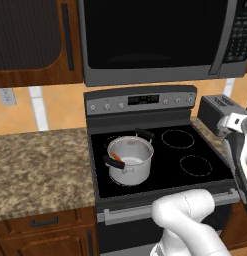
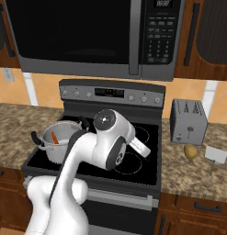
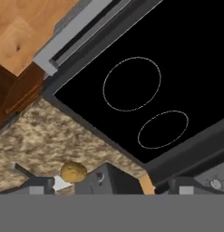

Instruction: Put the carrot and potato in the pot. Retrieve the spatula and lightly stir the vegetables in the pot.

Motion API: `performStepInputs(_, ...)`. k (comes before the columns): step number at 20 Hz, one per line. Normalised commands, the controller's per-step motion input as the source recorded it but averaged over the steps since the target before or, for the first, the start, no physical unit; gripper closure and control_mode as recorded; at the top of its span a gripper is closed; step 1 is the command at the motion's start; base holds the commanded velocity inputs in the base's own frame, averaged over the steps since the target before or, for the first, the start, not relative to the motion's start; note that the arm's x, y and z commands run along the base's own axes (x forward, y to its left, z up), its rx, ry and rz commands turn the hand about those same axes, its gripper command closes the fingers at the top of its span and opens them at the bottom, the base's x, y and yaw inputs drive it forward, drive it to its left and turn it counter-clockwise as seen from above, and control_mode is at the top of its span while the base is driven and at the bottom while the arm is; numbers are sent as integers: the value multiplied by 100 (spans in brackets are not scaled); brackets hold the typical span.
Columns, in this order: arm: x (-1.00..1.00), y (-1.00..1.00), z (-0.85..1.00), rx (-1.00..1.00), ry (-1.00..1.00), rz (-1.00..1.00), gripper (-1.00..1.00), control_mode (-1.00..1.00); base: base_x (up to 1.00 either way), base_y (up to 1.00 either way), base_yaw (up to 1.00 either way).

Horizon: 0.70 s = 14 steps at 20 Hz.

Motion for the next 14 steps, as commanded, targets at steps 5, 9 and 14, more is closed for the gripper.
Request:
performStepInputs(5,12,-100,-5,-8,6,16,-100,-100,0,0,0)
performStepInputs(9,39,-100,-18,-9,29,6,-100,-100,0,0,0)
performStepInputs(14,72,-91,-61,0,32,6,-100,-100,0,0,0)
